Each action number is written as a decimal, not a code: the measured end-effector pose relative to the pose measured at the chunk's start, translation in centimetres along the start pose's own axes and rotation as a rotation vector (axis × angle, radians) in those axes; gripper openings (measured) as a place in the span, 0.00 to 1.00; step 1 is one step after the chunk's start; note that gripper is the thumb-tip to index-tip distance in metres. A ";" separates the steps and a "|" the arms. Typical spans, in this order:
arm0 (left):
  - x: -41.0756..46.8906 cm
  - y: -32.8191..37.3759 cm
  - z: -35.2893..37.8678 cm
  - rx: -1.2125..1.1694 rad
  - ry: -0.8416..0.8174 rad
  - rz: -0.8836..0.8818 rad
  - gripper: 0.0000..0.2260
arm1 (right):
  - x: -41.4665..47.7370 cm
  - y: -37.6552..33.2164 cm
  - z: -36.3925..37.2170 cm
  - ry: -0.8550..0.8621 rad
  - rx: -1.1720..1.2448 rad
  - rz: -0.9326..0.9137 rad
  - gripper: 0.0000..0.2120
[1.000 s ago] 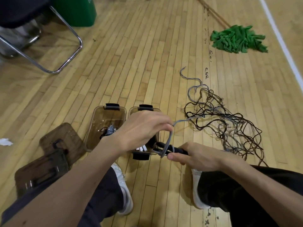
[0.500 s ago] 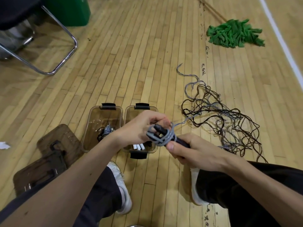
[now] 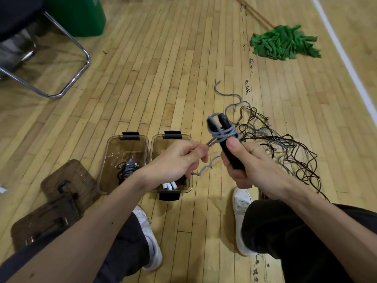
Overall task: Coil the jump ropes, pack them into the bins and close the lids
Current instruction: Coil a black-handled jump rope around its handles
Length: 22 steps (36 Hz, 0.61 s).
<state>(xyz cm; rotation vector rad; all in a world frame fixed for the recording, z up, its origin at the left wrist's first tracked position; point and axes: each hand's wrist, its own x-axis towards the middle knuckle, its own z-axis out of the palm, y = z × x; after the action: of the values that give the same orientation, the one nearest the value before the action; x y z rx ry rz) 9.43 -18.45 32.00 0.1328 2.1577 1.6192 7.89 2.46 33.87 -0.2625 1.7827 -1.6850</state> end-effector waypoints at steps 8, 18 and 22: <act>-0.4 -0.6 -0.1 0.108 -0.010 -0.116 0.23 | 0.4 -0.3 -0.3 0.122 -0.041 0.009 0.29; -1.5 0.9 -0.1 0.470 -0.051 -0.138 0.19 | 1.1 0.6 -0.3 0.237 -0.137 0.109 0.27; -2.1 2.1 0.4 0.595 -0.053 -0.041 0.11 | 1.4 1.0 -0.4 0.261 -0.189 0.141 0.26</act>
<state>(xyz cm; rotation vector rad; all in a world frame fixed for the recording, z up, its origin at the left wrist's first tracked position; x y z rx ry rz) 11.14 -18.15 34.44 0.3016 2.5120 0.8953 6.89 2.15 32.46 0.0046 2.1038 -1.5077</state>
